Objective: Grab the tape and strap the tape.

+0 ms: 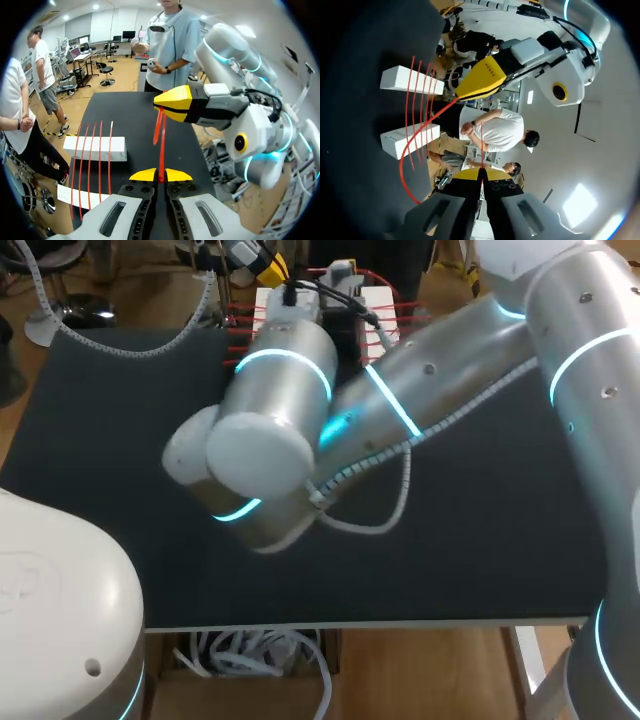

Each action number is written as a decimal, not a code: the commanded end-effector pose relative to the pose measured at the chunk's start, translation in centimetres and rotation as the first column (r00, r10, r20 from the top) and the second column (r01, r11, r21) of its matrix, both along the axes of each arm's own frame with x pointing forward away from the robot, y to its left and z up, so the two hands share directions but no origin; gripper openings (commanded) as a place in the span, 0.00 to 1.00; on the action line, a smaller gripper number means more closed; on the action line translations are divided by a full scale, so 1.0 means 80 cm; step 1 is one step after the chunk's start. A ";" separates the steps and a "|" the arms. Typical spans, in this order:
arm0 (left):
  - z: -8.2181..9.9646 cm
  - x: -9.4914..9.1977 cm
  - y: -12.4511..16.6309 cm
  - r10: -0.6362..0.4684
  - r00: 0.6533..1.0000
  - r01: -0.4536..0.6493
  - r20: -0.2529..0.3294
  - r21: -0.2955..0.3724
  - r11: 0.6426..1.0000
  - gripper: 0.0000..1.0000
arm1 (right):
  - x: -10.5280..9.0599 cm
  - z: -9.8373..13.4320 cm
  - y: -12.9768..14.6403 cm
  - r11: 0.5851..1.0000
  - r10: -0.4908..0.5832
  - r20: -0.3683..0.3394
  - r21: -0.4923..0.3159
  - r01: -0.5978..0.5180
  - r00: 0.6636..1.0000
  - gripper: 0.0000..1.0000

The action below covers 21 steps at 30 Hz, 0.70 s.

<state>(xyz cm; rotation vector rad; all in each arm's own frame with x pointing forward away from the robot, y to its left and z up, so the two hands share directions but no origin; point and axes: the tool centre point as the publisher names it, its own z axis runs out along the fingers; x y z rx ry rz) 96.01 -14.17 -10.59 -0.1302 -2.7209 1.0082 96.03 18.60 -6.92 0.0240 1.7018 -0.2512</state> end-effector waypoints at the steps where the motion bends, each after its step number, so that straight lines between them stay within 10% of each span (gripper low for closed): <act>1: 0.001 0.000 0.000 -0.001 1.000 0.001 -0.001 0.004 1.000 0.00 | -0.001 0.005 0.010 1.000 -0.007 -0.011 -0.015 0.007 1.000 0.00; 21: 0.001 0.000 0.000 -0.001 1.000 0.001 -0.001 0.004 1.000 0.00 | -0.002 -0.005 0.017 0.986 0.106 -0.049 -0.122 -0.111 0.993 0.00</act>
